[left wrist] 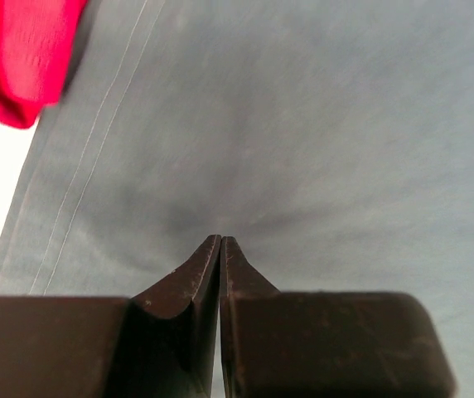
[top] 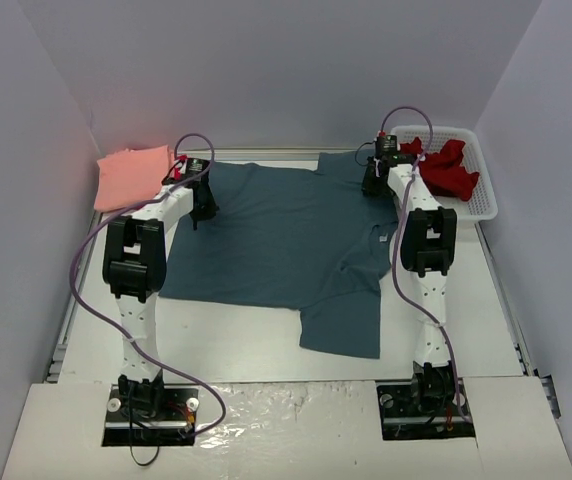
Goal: Fold and stack the t-shirts
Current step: Flatten out the tshirt
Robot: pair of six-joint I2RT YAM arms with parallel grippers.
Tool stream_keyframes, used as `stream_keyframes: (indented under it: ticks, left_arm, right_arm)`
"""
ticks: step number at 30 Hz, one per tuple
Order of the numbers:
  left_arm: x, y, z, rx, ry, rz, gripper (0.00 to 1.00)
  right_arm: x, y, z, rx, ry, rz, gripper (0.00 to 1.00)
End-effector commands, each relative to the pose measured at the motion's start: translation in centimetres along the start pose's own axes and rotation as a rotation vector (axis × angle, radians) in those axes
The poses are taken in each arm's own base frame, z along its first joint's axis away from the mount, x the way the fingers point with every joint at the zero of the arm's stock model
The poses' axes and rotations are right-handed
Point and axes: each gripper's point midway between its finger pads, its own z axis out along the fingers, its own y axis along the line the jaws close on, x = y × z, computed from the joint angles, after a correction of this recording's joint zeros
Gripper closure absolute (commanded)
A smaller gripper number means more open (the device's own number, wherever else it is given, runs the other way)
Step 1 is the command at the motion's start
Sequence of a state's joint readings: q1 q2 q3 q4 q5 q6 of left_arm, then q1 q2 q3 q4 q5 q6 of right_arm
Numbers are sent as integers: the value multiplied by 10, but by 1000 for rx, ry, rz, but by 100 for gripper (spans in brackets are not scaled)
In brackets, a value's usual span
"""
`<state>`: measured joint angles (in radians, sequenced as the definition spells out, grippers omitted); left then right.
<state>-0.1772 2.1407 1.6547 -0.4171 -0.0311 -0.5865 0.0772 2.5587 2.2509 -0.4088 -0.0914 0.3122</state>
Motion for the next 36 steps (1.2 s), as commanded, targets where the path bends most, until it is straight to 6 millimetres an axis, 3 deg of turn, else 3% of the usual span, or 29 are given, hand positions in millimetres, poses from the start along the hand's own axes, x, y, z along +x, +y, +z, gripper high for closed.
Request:
stream_keyframes:
  ticks: [1, 9, 17, 22, 27, 31, 32, 34, 35, 36]
  left_arm:
    - [-25, -20, -12, 59, -54, -15, 98]
    - [-47, -34, -9, 84, -87, -8, 98]
    - [-66, -41, -32, 121, -153, 6, 98]
    - [-77, -52, -79, 166, -239, 16, 98]
    - [-84, -61, -139, 197, -332, 55, 98]
    - [-81, -67, -175, 224, -374, 70, 98]
    - [-81, -72, -193, 242, -399, 81, 98]
    - [-72, -67, -200, 224, -404, 92, 98]
    - [-69, -70, -217, 239, -432, 96, 98]
    - [-65, -68, -222, 232, -448, 95, 98]
  right_arm:
    - [15, -22, 15, 51, 59, 6, 94]
    - [3, -24, 31, 5, 43, 26, 93]
    - [-13, -13, 33, -72, 7, 10, 94]
    - [-36, 13, -8, -120, -69, -30, 94]
    - [-65, 56, -69, -176, -184, -74, 92]
    - [-62, 79, -98, -201, -209, -110, 90]
    - [-64, 89, -111, -211, -231, -126, 90]
    - [-49, 91, -114, -205, -205, -142, 88]
    - [-47, 96, -125, -211, -213, -152, 87]
    - [-40, 101, -128, -202, -208, -167, 86]
